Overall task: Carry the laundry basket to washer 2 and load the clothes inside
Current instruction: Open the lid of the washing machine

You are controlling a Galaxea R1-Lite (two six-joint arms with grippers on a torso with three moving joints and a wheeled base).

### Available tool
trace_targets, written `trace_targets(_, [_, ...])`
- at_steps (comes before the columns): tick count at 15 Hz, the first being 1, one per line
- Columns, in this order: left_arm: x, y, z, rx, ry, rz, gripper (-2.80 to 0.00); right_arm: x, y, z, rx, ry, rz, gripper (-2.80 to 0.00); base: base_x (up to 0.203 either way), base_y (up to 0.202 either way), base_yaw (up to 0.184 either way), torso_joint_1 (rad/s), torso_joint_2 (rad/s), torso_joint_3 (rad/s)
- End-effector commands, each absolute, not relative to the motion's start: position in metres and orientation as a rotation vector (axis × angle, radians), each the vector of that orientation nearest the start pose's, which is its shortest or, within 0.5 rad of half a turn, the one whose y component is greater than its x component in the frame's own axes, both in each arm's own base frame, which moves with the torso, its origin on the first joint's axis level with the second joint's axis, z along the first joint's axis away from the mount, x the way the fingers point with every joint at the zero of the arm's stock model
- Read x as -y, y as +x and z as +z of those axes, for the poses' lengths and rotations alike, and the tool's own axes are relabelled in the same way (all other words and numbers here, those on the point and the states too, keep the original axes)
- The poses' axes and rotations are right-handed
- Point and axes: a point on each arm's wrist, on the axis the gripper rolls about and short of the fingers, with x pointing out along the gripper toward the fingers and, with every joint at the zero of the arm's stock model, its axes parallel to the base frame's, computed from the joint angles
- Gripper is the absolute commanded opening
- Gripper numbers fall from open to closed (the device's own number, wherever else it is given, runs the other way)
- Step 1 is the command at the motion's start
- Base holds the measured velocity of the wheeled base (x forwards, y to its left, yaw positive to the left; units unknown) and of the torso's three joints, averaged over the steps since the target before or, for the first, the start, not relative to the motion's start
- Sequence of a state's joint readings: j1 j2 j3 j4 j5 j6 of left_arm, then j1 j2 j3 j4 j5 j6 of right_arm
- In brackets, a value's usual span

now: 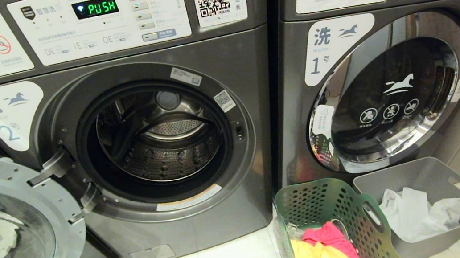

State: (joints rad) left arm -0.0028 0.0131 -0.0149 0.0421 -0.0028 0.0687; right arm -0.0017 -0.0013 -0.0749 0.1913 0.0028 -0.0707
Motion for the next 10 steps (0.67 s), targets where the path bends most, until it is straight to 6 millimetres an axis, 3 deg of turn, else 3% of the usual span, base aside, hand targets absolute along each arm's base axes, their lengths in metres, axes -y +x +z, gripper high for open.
trace_targets(1, [0.0000, -0.0239, 0.0751, -0.027, 0.070, -0.007, -2.80, -0.0001, -0.0297, 0.0765, -0.116, -0.075, 0.007, -2.80, 0.000, 0.000, 0.000, 0.000, 0.00, 0.000])
trace_targets(5, [0.0000, -0.0239, 0.0749, -0.029, 0.071, -0.007, -2.80, -0.0001, -0.0297, 0.0763, -0.116, -0.075, 0.007, -2.80, 0.000, 0.000, 0.000, -0.001, 0.00, -0.022])
trace_targets(10, [0.0000, -0.0240, 0.0753, -0.027, 0.071, -0.005, -2.80, -0.0002, -0.0298, 0.0763, -0.116, -0.076, 0.008, -2.80, 0.000, 0.000, 0.000, 0.003, 0.00, -0.164])
